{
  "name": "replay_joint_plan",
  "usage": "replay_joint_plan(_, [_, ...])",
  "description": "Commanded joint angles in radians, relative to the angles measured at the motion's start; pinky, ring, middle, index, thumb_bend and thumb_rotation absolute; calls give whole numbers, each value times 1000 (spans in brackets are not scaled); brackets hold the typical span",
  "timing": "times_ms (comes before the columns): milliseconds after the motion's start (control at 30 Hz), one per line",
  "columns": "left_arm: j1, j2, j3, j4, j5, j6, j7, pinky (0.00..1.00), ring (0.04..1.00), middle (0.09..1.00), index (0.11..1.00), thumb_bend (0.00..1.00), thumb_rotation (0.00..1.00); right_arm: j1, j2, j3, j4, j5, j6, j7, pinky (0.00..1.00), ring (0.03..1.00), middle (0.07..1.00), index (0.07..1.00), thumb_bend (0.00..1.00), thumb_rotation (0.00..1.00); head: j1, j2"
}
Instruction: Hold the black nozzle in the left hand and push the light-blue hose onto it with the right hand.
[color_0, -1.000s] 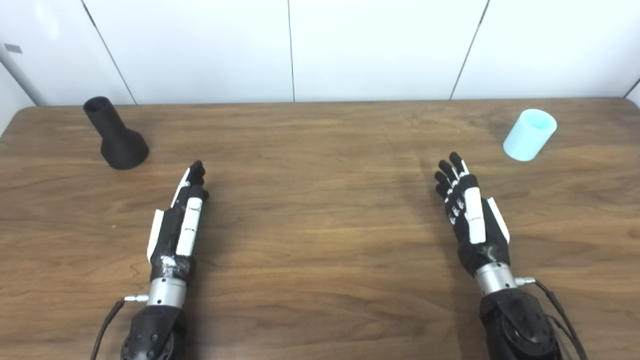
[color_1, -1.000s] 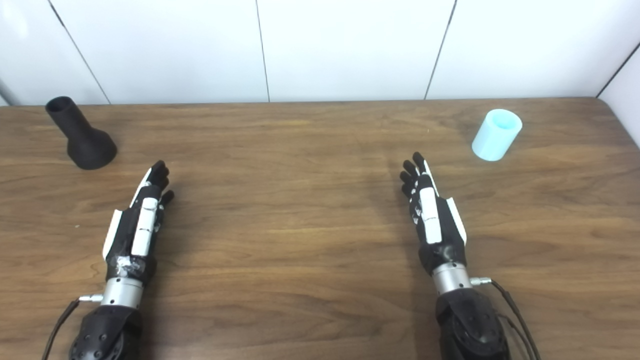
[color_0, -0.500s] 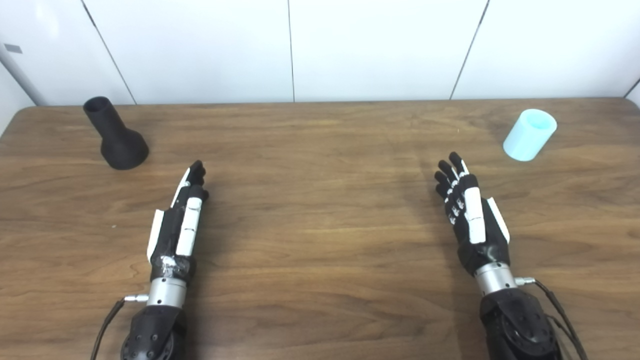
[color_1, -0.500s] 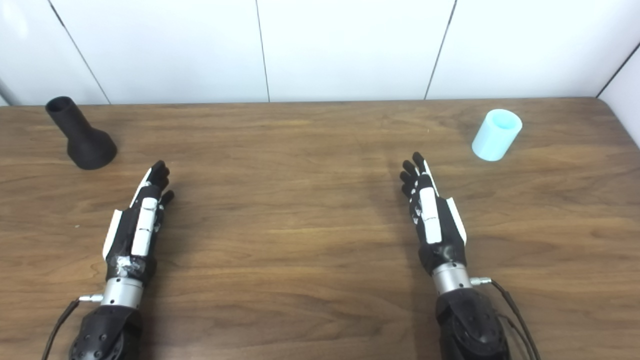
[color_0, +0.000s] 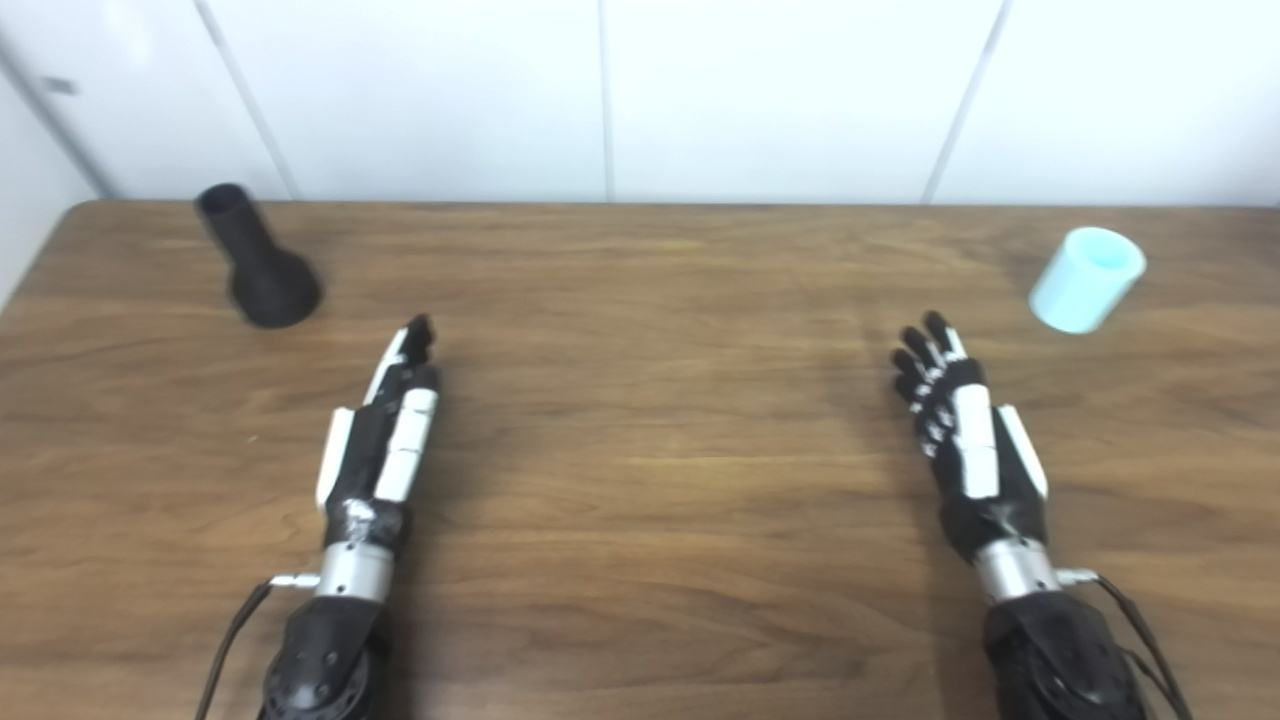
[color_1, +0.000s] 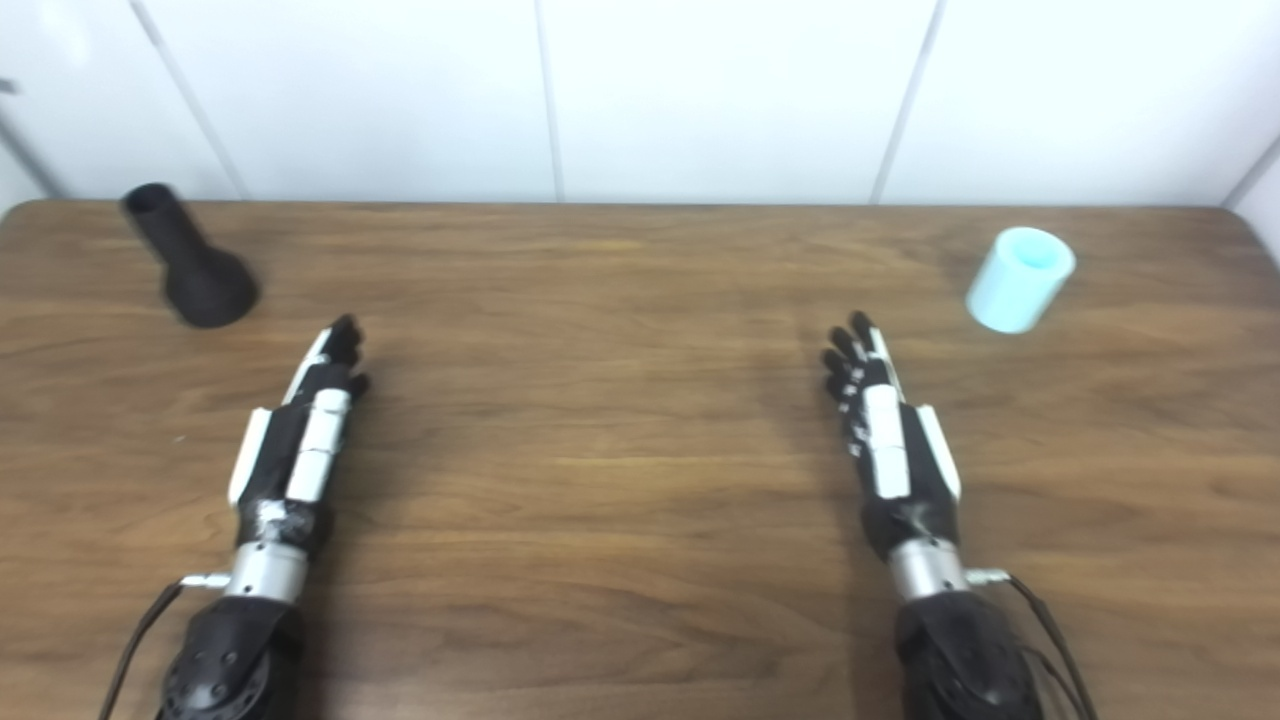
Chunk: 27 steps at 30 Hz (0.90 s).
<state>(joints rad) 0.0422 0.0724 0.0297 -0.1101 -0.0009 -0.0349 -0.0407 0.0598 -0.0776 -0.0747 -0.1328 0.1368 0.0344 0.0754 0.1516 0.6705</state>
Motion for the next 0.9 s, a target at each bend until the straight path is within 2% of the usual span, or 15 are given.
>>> replay_joint_plan(0, [27,-30,-29,72,26,-5,14,1000,1000,962,954,547,786,-6,-17,-12,14,17,-24,11,1000,970,975,1000,531,1000,25,-16])
replay_joint_plan(200, [28,-50,-55,110,79,-38,35,1000,998,961,964,498,797,-11,-49,-23,76,51,-88,51,994,987,999,1000,518,1000,114,-91])
replay_joint_plan(400, [28,-75,-66,135,102,-46,54,1000,1000,970,969,486,805,-13,-62,-38,92,79,-89,61,1000,980,998,1000,558,1000,152,-129])
replay_joint_plan(600, [19,-94,-62,153,105,-49,63,1000,1000,974,960,531,746,-11,-65,-41,77,98,-77,71,1000,985,995,1000,545,1000,166,-124])
replay_joint_plan(767, [18,-98,-63,142,136,-52,87,1000,1000,968,961,589,740,-7,-68,-47,60,103,-66,68,1000,983,992,1000,524,1000,172,-119])
replay_joint_plan(867, [21,-101,-62,115,156,-41,103,1000,1000,966,963,587,733,-3,-73,-46,52,104,-63,72,1000,982,985,1000,536,1000,172,-118])
